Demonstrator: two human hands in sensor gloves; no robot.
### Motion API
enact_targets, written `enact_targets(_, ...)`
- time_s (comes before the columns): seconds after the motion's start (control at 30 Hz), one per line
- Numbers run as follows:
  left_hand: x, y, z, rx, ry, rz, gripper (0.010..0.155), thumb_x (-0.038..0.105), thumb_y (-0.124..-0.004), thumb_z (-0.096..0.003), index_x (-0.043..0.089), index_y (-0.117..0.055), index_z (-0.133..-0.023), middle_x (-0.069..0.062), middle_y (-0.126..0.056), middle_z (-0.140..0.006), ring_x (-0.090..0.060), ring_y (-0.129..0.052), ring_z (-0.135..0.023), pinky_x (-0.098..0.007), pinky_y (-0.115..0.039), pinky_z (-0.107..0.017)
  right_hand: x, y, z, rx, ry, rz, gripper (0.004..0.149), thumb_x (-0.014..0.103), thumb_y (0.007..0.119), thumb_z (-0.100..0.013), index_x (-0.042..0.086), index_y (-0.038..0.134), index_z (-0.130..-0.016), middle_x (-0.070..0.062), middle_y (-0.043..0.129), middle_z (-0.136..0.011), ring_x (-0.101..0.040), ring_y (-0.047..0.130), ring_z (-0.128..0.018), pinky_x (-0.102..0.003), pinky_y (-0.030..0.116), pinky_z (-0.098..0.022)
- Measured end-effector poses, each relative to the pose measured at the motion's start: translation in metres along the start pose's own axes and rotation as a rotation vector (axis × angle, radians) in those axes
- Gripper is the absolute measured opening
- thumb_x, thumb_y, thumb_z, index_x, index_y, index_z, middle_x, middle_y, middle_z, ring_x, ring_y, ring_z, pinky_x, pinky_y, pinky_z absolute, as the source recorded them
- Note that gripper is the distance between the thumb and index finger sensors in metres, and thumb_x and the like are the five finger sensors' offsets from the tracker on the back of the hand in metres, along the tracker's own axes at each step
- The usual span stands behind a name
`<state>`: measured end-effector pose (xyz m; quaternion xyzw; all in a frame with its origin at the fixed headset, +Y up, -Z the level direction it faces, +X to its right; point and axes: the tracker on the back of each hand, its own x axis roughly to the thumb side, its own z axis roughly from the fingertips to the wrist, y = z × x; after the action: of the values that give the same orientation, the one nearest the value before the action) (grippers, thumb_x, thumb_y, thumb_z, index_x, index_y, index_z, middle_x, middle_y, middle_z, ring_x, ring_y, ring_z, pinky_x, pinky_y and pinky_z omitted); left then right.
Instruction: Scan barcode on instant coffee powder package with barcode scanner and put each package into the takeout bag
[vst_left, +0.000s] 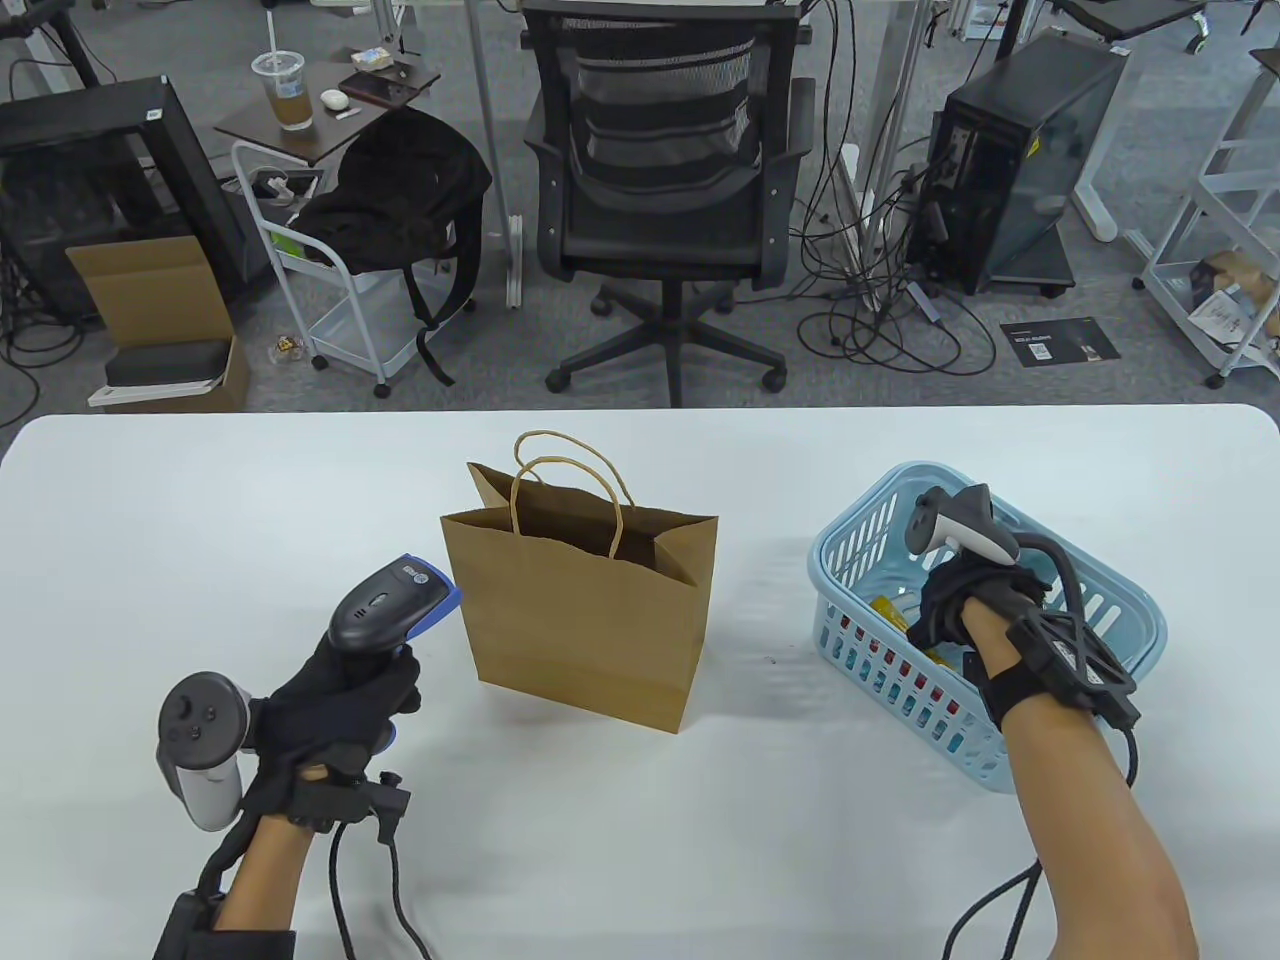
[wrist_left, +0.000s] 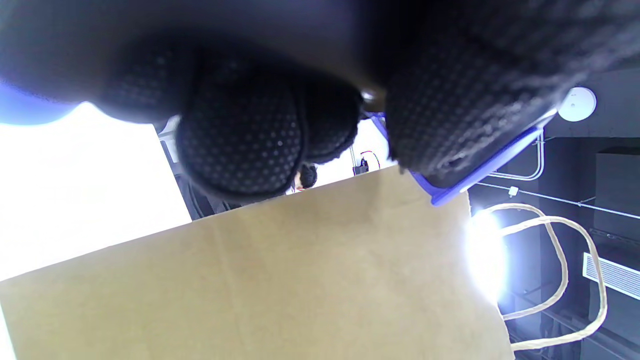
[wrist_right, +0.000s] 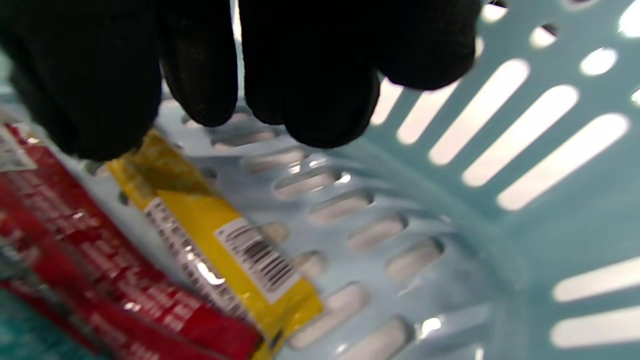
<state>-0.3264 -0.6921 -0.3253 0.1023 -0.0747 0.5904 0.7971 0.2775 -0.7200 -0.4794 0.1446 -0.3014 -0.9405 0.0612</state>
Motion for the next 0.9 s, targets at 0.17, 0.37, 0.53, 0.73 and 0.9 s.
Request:
enact_targets(0.17,0.000,0.000,0.000,0.008,-0.001,0.008,0.064,0.049,-0.092,-0.0438,0.029,-0.067,-0.099,0.007,-0.094,-0.077,-0.018,-0.108,-0.051,-0.040,-0.089,-0.044,0.008,0.008,-0.005,-0.051,-0.009,0.036,0.054,0.050,0.096,-0.037,0.038,0.083,-0.088,0.001,0.086,-0.096,-0.019,0.099,-0.062,-0.036,0.084,-0.043)
enact_targets(0.37,0.000,0.000,0.000,0.006,0.007,0.007,0.064,0.049,-0.092,-0.0438,0.029,-0.067,-0.099,0.007,-0.094,-0.077,-0.018,-0.108,-0.050,-0.040,-0.089,-0.044,0.004,0.005,-0.002,-0.030,-0.045,-0.014,0.043,0.046,0.098,-0.038,0.035,0.089,-0.079,0.000,0.090,-0.094,-0.018,0.103,-0.058,-0.035,0.086,-0.041)
enact_targets(0.53,-0.001,0.001,0.000,0.012,0.015,0.024,0.066,0.048,-0.091,-0.0440,0.028,-0.064,-0.101,0.006,-0.094,-0.078,-0.019,-0.108,-0.051,-0.040,-0.088,-0.044,-0.006,-0.011,0.008,-0.054,-0.081,-0.123,0.042,0.046,0.099,-0.038,0.037,0.088,-0.077,-0.005,0.100,-0.084,-0.012,0.108,-0.031,-0.030,0.089,-0.025)
enact_targets(0.73,0.002,0.001,0.001,0.017,-0.007,0.046,0.065,0.049,-0.091,-0.0439,0.028,-0.065,-0.100,0.006,-0.094,-0.077,-0.018,-0.108,-0.051,-0.040,-0.088,-0.044,-0.018,-0.038,0.042,-0.144,-0.121,-0.257,0.042,0.043,0.101,-0.036,0.040,0.086,-0.076,0.000,0.103,-0.076,-0.013,0.106,-0.036,-0.032,0.088,-0.031)
enact_targets(0.9,0.008,0.000,0.003,0.007,-0.040,0.033,0.063,0.052,-0.090,-0.0444,0.029,-0.067,-0.099,0.007,-0.095,-0.074,-0.017,-0.108,-0.049,-0.039,-0.089,-0.043,-0.030,-0.055,0.075,-0.237,-0.150,-0.334,0.072,0.043,0.100,-0.036,0.043,0.068,-0.100,0.004,0.098,-0.077,-0.011,0.103,-0.038,-0.031,0.087,-0.034)
